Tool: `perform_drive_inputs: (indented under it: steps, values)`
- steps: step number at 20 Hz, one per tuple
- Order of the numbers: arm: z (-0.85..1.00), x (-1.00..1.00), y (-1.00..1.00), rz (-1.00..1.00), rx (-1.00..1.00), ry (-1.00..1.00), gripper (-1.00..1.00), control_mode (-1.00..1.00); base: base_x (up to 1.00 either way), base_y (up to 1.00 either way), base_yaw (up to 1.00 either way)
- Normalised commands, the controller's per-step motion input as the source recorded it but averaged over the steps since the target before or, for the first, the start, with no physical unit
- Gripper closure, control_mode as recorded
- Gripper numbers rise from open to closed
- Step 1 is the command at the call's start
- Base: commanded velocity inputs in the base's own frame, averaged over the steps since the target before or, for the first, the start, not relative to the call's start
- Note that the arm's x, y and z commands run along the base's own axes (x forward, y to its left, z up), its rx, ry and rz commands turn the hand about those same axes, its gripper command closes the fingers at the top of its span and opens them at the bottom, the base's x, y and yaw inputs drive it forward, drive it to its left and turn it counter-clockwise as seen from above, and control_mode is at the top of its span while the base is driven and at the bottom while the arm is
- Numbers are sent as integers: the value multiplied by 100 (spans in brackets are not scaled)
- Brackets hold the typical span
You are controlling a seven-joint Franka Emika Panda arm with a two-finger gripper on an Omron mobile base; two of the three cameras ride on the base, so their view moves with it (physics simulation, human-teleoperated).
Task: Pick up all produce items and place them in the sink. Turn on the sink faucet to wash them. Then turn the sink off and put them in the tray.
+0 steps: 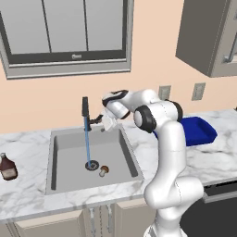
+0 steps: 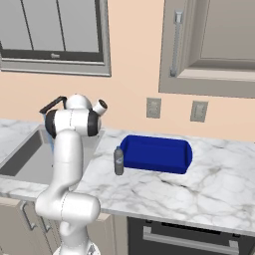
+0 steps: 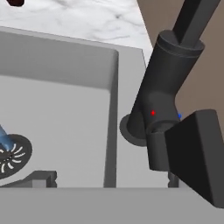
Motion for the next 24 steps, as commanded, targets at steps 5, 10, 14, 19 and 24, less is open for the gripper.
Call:
perform_drive_inputs:
  steps: [5,10,14,19,24]
  values:
    - [63,0,65,3,-11,0,-100,-100,0,0,0]
    - [62,0,70,3,-12,0,-100,-100,0,0,0]
    - [60,0,75,4,-11,0,-100,-100,0,0,0]
    - [49,0,77,3,-11,0,-100,-100,0,0,0]
    - [13,0,32,3,-4,-3,-100,-100,0,0,0]
